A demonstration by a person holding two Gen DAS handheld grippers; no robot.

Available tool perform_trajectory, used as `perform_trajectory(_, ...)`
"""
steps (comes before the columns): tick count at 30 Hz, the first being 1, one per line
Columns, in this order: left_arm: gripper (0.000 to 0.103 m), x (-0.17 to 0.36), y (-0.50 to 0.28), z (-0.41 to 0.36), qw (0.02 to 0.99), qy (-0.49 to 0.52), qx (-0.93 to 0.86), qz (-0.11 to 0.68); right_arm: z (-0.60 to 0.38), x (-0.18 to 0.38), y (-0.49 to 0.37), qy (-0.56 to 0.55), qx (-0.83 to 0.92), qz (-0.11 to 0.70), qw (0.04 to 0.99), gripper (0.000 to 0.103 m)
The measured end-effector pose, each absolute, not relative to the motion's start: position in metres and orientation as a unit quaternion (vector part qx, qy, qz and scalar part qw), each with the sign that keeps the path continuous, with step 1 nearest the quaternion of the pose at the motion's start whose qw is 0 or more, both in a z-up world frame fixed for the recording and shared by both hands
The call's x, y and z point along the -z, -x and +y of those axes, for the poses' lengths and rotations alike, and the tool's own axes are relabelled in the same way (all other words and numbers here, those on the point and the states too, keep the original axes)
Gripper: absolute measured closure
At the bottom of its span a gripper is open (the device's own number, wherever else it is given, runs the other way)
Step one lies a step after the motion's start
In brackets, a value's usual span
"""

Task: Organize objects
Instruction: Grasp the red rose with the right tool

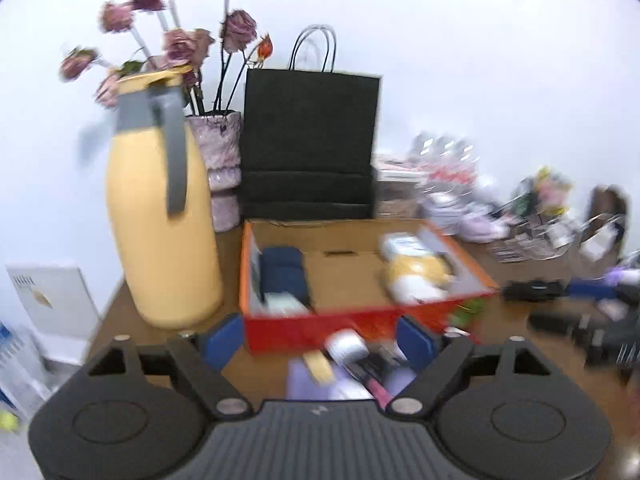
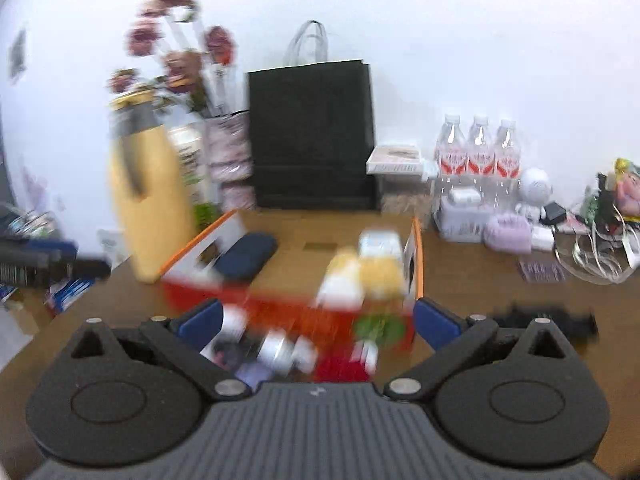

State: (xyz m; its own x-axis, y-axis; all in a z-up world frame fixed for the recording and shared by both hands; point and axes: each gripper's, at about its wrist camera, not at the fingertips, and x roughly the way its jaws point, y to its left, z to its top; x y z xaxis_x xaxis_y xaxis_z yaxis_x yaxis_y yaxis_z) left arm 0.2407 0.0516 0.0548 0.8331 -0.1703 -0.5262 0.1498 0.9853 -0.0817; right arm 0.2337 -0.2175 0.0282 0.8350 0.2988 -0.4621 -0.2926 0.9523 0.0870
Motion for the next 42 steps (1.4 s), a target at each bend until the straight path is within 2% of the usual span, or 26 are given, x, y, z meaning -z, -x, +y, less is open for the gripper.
perform_trajectory(2, 0.014, -0.041, -0.194, 0.055, 0.957, 0.047, 0.094, 0.272, -0.222, -0.014, -0.183, -0.01, -0.16, 0.247, 0.955, 0.0)
perform_trajectory(6, 0.012, -0.013, -0.131, 0.065, 0.95, 0.092, 0.076, 0.289, -0.229, 0.016, -0.104, -0.012, -0.195, 0.279, 0.94, 0.0)
perform_trajectory(10, 0.012, -0.002, -0.115, 0.062, 0.941, 0.063, 0.066, 0.324, -0.234, 0.021, -0.077, 0.005, -0.187, 0.308, 0.933, 0.0)
perform_trajectory(16, 0.012, -0.002, -0.132, 0.06, 0.952, 0.063, 0.045, 0.296, -0.228, -0.008, -0.086, 0.004, -0.164, 0.22, 0.962, 0.0)
perform_trajectory(22, 0.018, 0.01, -0.174, 0.057, 0.956, 0.066, 0.034, 0.282, -0.222, 0.011, -0.144, 0.044, -0.133, 0.237, 0.961, 0.001)
perform_trajectory(26, 0.029, 0.018, -0.228, 0.05, 0.961, 0.049, 0.047, 0.267, -0.222, 0.029, -0.204, 0.053, -0.125, 0.253, 0.958, 0.011)
perform_trajectory(27, 0.04, 0.02, -0.246, 0.048, 0.961, 0.044, 0.049, 0.27, -0.222, 0.034, -0.223, 0.05, -0.126, 0.262, 0.956, 0.016)
perform_trajectory(28, 0.045, 0.023, -0.265, 0.044, 0.959, 0.039, 0.058, 0.273, -0.22, 0.04, -0.237, 0.049, -0.126, 0.27, 0.953, 0.017)
perform_trajectory(30, 0.045, 0.027, -0.299, 0.038, 0.952, 0.048, 0.079, 0.293, -0.214, 0.05, -0.267, 0.055, -0.127, 0.281, 0.95, 0.023)
perform_trajectory(34, 0.045, 0.044, -0.351, 0.019, 0.941, 0.064, 0.105, 0.314, -0.204, 0.07, -0.308, 0.063, -0.129, 0.294, 0.945, 0.024)
perform_trajectory(35, 0.045, 0.05, -0.362, 0.013, 0.94, 0.057, 0.098, 0.321, -0.202, 0.074, -0.317, 0.06, -0.131, 0.3, 0.943, 0.027)
perform_trajectory(38, 0.049, 0.066, -0.385, 0.006, 0.935, 0.059, 0.061, 0.344, -0.197, 0.082, -0.333, 0.057, -0.134, 0.302, 0.942, 0.029)
perform_trajectory(40, 0.063, 0.069, -0.383, 0.006, 0.939, 0.059, 0.057, 0.335, -0.195, 0.088, -0.338, 0.063, -0.128, 0.304, 0.942, 0.033)
perform_trajectory(41, 0.064, 0.069, -0.382, 0.006, 0.939, 0.055, 0.064, 0.334, -0.195, 0.091, -0.338, 0.064, -0.126, 0.306, 0.941, 0.041)
perform_trajectory(42, 0.064, 0.069, -0.38, 0.006, 0.938, 0.056, 0.07, 0.334, -0.197, 0.093, -0.34, 0.056, -0.128, 0.315, 0.939, 0.055)
